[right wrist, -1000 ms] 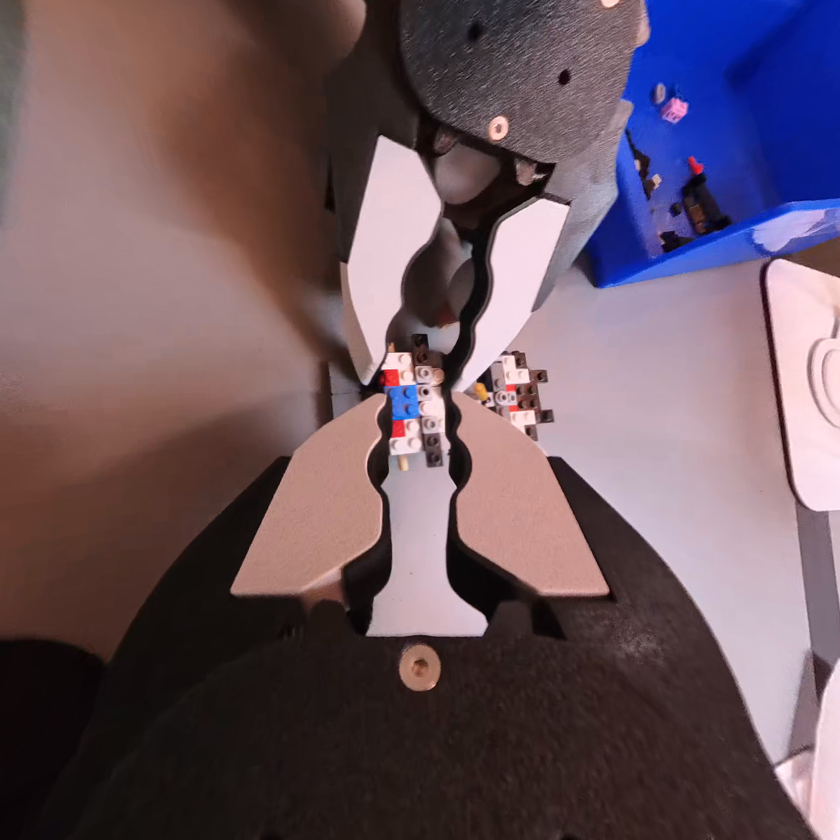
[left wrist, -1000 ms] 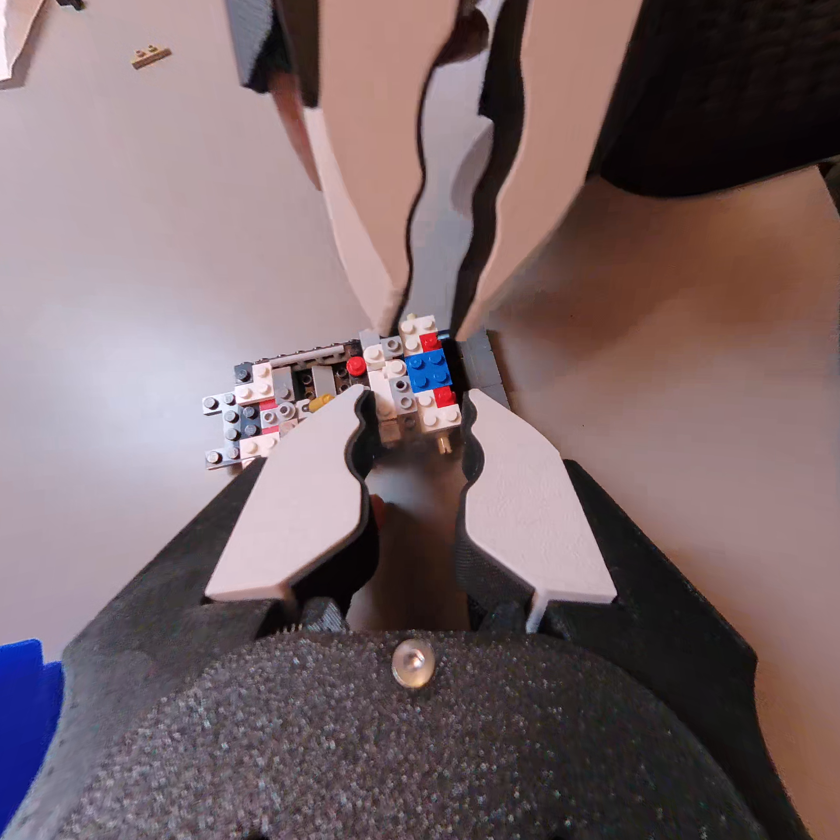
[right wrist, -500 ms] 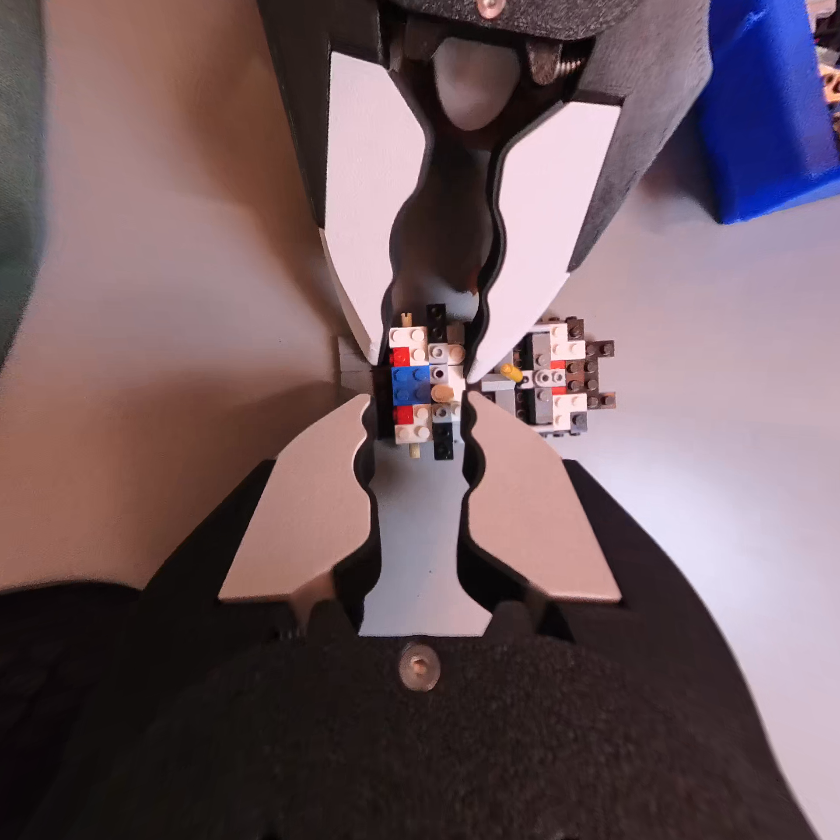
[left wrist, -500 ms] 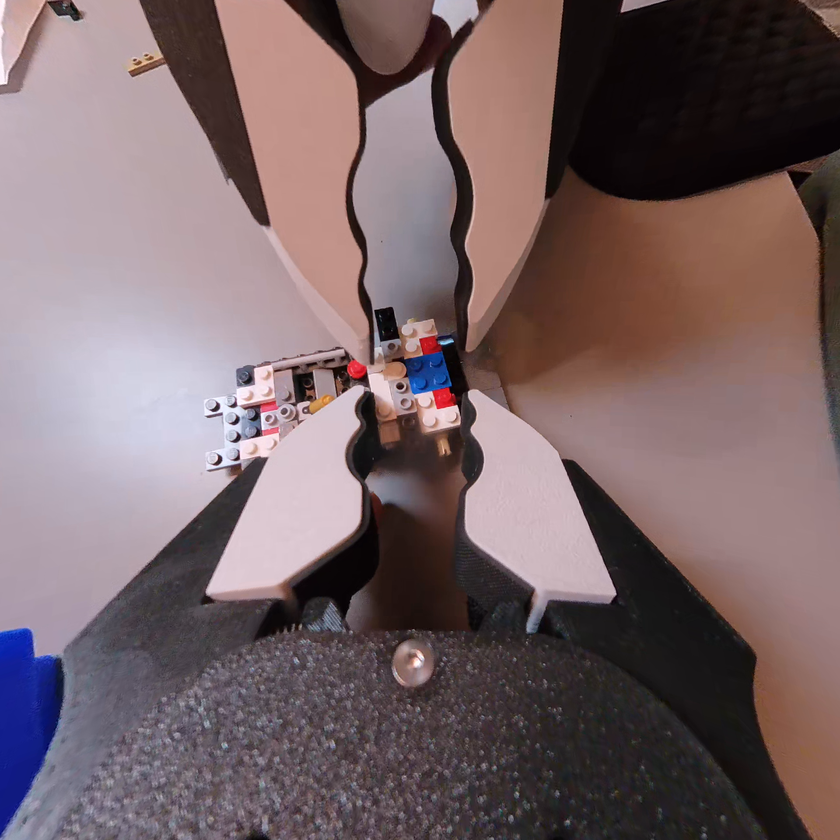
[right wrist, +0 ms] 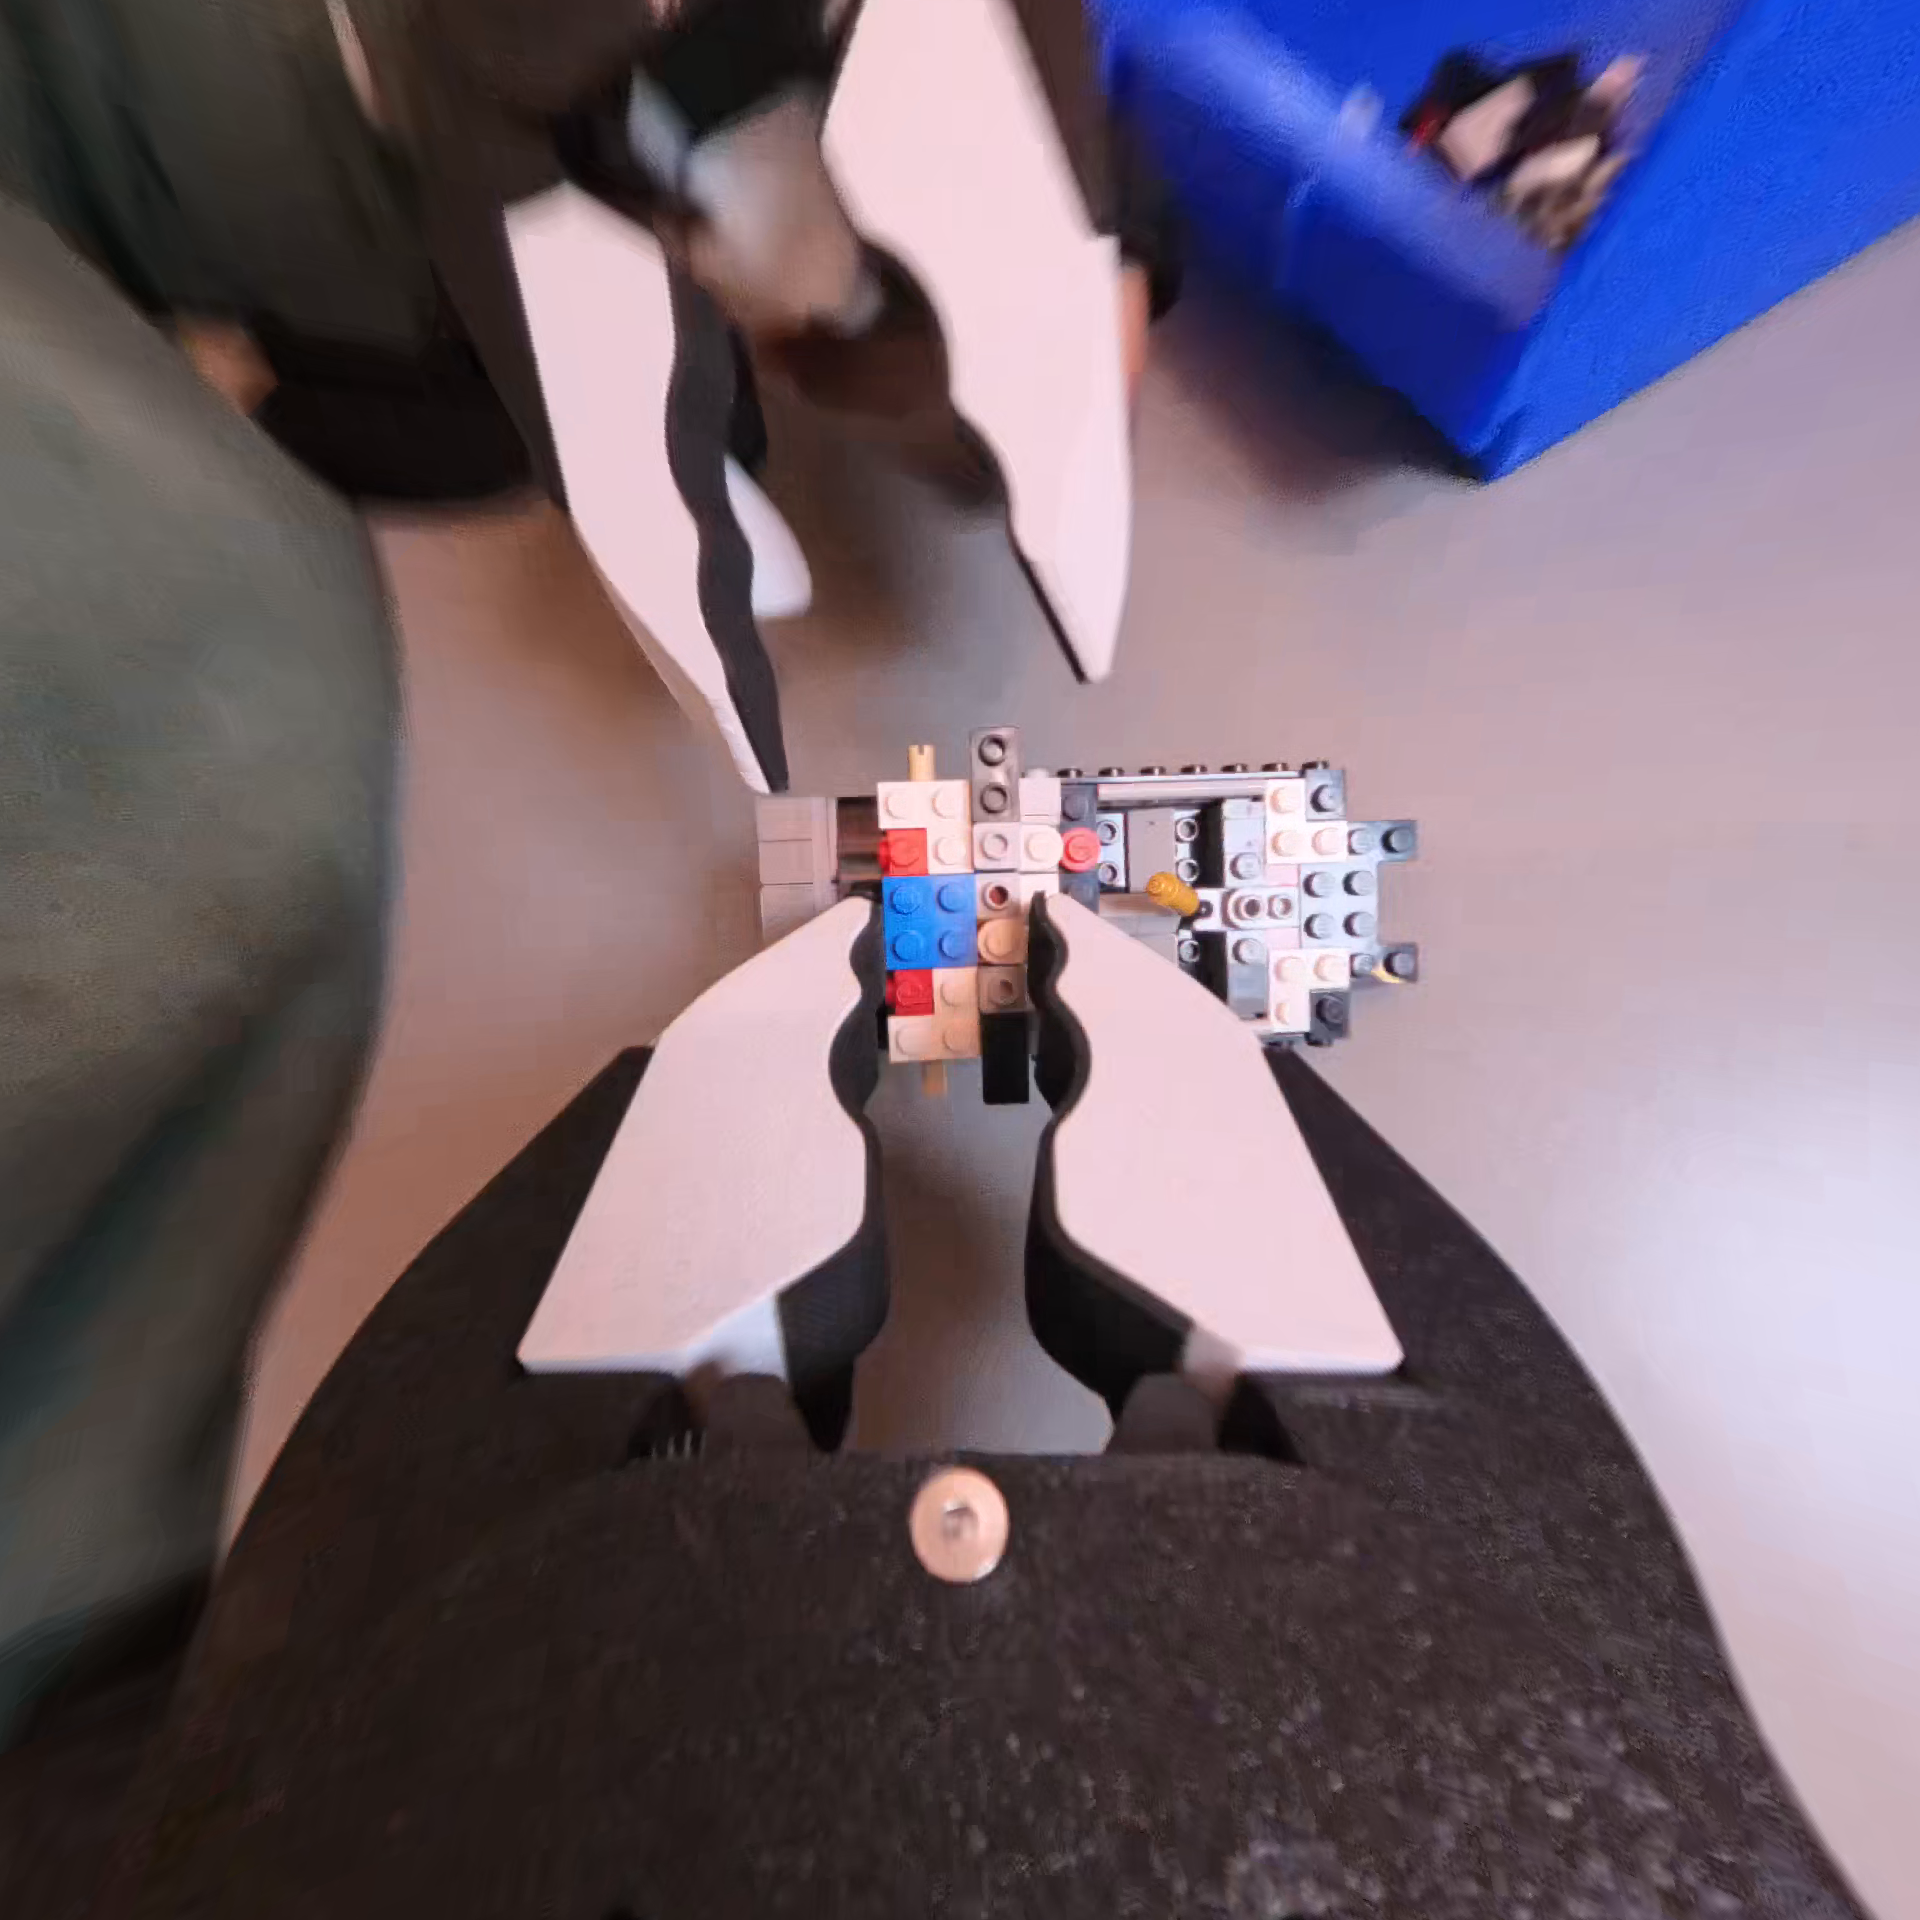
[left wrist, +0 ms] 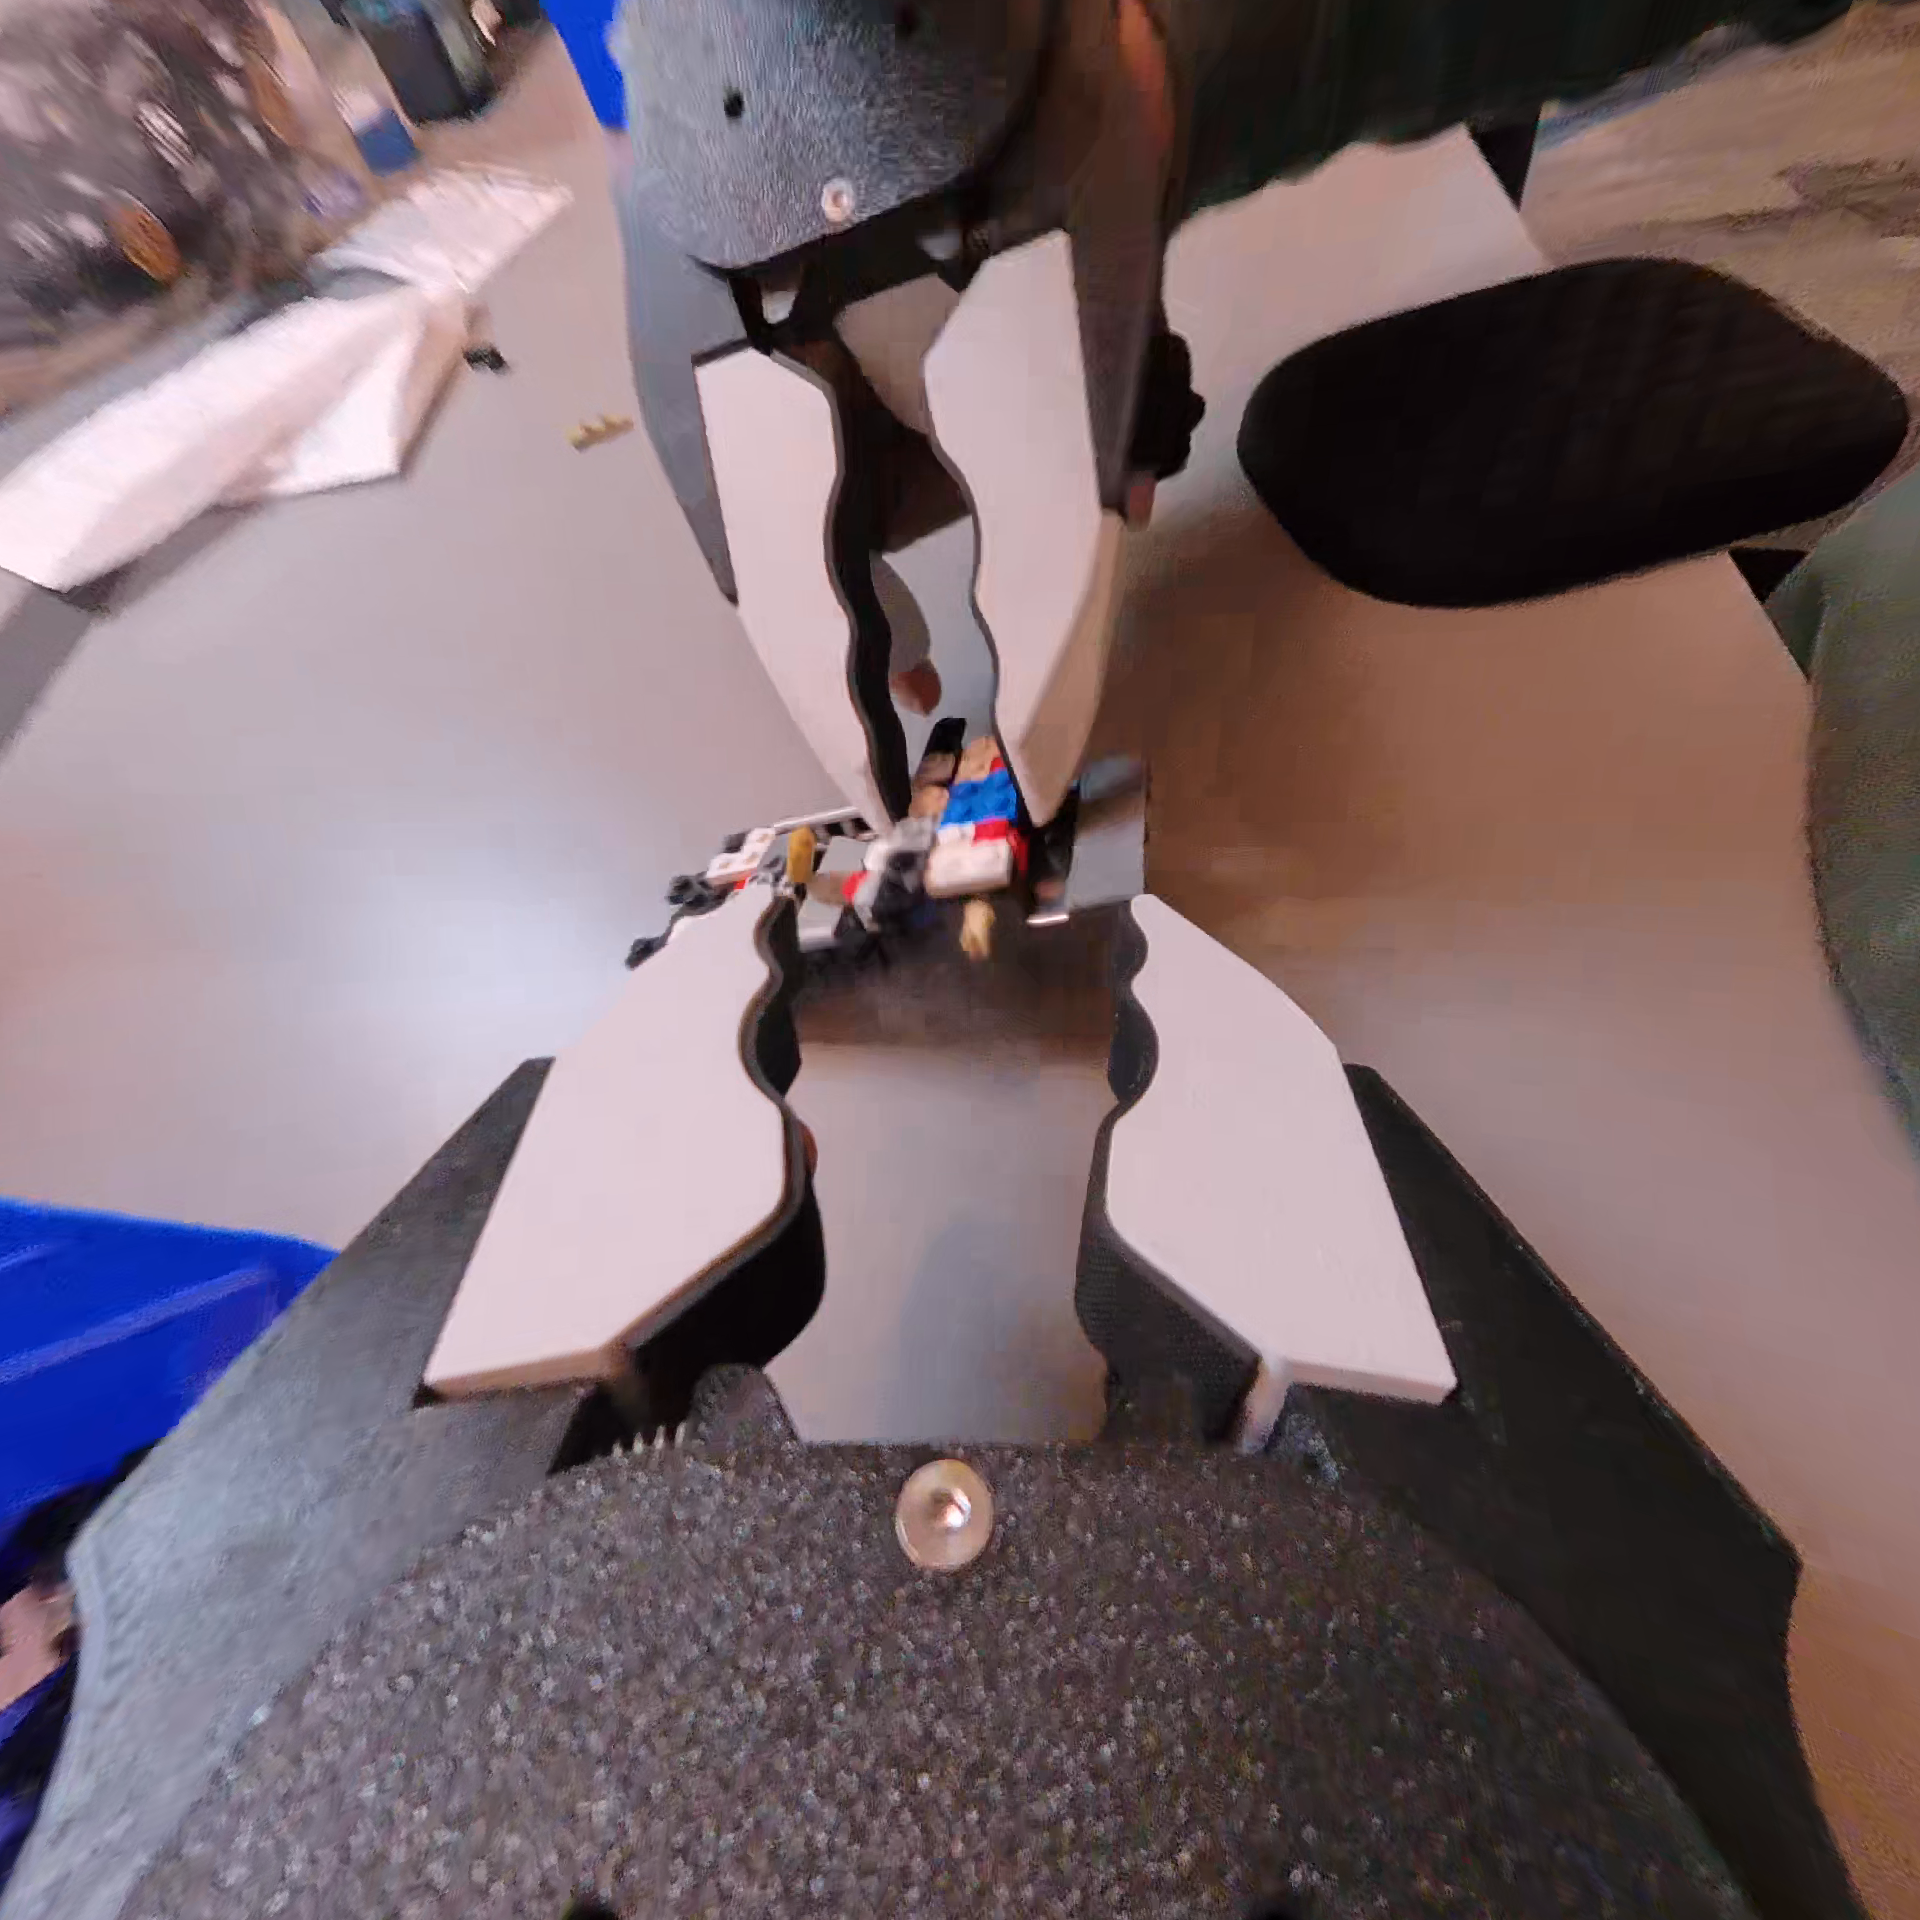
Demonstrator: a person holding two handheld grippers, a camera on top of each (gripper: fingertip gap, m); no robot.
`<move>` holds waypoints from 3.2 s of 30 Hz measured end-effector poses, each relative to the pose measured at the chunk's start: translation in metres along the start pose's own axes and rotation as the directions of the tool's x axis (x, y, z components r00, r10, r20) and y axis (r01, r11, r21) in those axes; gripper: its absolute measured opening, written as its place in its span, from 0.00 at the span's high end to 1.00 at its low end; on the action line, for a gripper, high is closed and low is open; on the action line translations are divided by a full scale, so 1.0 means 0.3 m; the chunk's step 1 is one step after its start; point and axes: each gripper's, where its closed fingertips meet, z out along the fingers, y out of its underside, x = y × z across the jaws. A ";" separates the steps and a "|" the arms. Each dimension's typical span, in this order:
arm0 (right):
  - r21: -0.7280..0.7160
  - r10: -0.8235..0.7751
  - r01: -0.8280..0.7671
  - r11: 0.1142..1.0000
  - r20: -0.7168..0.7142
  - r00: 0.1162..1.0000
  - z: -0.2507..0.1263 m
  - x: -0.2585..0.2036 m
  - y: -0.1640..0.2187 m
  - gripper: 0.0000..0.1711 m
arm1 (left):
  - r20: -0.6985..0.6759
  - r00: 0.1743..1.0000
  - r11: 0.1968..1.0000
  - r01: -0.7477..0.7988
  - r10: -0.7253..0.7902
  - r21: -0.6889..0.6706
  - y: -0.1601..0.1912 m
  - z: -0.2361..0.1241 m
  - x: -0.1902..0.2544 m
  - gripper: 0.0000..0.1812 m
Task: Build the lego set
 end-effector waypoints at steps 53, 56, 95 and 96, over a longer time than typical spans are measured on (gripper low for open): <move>0.224 0.081 -0.010 0.974 -0.307 0.948 0.003 0.069 0.041 0.85 | -0.068 0.674 0.674 0.738 -0.735 0.022 0.048 0.119 -0.015 0.89; 0.230 0.103 -0.039 0.973 -0.273 0.956 0.006 0.065 0.045 0.85 | -0.071 0.669 0.671 0.742 -0.739 0.004 0.054 0.122 -0.009 0.89; 0.598 0.231 -0.411 0.688 0.357 0.905 -0.129 -0.095 -0.202 0.96 | 0.358 0.905 0.951 -0.287 0.231 0.113 -0.177 -0.027 -0.016 0.92; 0.607 0.246 -0.415 0.677 0.346 0.906 -0.133 -0.083 -0.202 0.97 | 0.351 0.911 0.953 -0.274 0.216 0.126 -0.182 -0.031 -0.016 0.93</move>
